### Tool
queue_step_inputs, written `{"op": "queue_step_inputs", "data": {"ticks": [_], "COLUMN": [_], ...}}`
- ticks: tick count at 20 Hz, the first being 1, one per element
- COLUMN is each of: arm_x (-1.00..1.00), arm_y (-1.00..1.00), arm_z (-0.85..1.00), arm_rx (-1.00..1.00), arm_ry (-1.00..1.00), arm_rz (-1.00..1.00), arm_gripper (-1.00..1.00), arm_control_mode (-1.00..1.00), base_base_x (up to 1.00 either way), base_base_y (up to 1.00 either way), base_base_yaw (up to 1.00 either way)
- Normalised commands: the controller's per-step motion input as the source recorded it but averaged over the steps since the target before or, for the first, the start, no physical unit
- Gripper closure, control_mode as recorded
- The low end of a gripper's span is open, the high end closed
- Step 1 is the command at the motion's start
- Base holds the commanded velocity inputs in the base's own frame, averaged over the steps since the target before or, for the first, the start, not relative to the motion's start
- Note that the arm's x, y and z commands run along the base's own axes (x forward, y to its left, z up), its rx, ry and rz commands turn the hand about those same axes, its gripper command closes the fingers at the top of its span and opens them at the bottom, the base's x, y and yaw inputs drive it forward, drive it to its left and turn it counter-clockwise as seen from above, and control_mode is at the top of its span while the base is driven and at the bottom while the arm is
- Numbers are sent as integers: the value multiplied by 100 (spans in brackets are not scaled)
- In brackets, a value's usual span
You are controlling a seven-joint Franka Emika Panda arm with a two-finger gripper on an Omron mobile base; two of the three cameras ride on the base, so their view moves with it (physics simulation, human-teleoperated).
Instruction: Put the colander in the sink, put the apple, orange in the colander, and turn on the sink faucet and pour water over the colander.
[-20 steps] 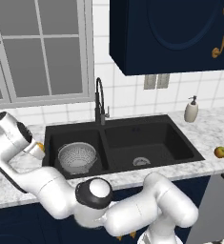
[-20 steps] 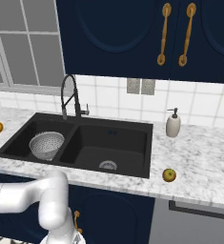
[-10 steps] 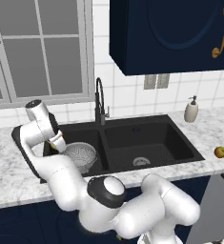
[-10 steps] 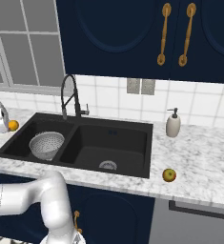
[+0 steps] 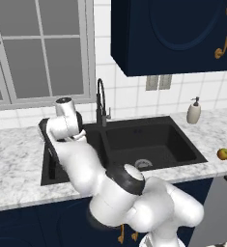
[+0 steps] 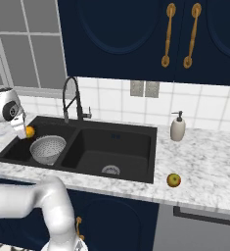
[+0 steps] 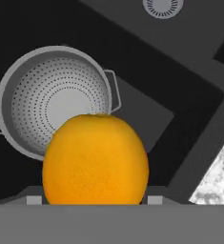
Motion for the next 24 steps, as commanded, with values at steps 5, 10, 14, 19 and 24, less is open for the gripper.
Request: {"op": "queue_step_inputs", "data": {"ticks": [5, 10, 14, 19, 24], "arm_x": [53, 51, 21, 7, 16], "arm_y": [-14, 0, -2, -1, -1], "arm_z": [-17, -9, -14, -31, -36], "arm_rx": [10, 1, 0, 0, -2], "arm_ry": [22, 19, 12, 3, 0], "arm_rz": [7, 9, 8, 4, 0], "arm_gripper": [100, 100, 100, 100, 100], "arm_control_mode": [-100, -100, -100, -100, -100], "base_base_x": [0, 0, 0, 0, 0], "base_base_y": [0, 0, 0, 0, 0], "base_base_yaw": [0, 0, 0, 0, 0]}}
